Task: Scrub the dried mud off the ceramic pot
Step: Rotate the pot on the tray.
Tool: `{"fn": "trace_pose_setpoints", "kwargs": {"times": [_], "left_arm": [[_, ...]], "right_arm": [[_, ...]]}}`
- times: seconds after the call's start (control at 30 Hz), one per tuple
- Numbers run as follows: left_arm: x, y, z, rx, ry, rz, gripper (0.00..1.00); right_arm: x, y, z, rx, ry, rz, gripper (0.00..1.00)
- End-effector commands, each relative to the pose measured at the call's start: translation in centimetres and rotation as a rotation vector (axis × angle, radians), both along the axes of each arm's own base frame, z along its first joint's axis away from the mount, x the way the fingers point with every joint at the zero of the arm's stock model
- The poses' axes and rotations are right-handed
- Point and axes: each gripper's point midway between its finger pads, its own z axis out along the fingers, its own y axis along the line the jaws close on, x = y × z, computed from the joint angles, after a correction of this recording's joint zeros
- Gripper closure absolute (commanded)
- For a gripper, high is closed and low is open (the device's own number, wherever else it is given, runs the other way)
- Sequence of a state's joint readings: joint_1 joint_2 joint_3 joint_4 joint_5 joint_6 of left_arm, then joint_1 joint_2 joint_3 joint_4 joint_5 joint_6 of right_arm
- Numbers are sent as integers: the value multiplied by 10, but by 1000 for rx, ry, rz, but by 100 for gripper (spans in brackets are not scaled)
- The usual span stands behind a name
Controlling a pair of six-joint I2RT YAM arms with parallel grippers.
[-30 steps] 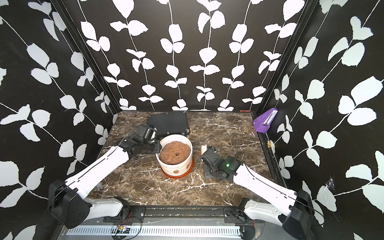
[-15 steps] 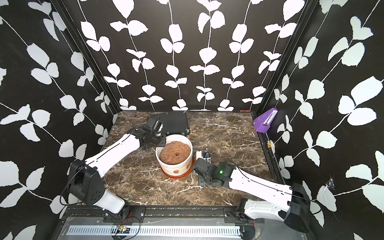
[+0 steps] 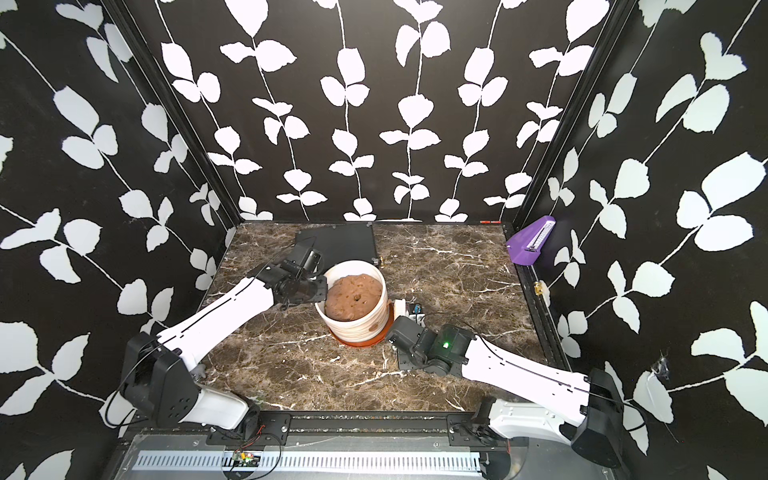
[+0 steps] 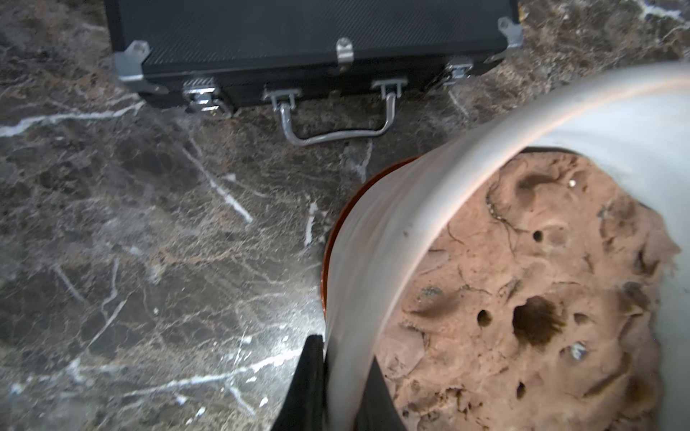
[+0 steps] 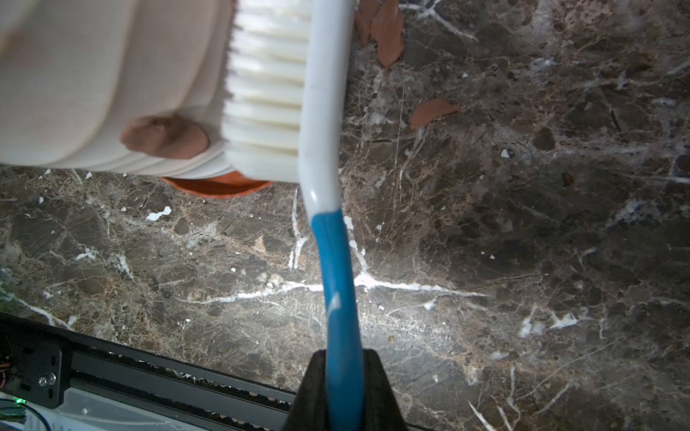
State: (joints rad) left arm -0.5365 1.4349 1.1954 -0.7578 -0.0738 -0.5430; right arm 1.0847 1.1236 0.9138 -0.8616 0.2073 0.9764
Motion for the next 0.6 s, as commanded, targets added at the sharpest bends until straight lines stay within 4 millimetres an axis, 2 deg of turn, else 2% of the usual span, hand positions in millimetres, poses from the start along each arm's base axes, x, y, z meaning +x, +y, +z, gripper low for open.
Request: {"fn": "trace_pose_setpoints", "kwargs": {"times": [0.0, 0.13, 0.2, 0.27, 0.37, 0.5, 0.57], "left_arm": [[-19, 2, 26, -79, -10, 5, 100], [-24, 3, 31, -86, -19, -11, 100], [-24, -2, 32, -110, -22, -25, 79], [-21, -4, 32, -120, -29, -25, 69], [-14, -6, 32, -114, -37, -23, 66], [-5, -10, 30, -95, -34, -30, 63], [-1, -12, 28, -91, -33, -33, 66]], "right_arm": [[4, 0, 7, 8, -35, -9, 100], [5, -1, 8, 1, -37, -4, 100], [5, 0, 9, 0, -38, -1, 100], [5, -1, 11, -4, -38, 1, 100], [3, -1, 8, -13, -32, 6, 100], [0, 10, 7, -7, -33, 28, 100], [-1, 12, 7, -19, -38, 34, 100]]}}
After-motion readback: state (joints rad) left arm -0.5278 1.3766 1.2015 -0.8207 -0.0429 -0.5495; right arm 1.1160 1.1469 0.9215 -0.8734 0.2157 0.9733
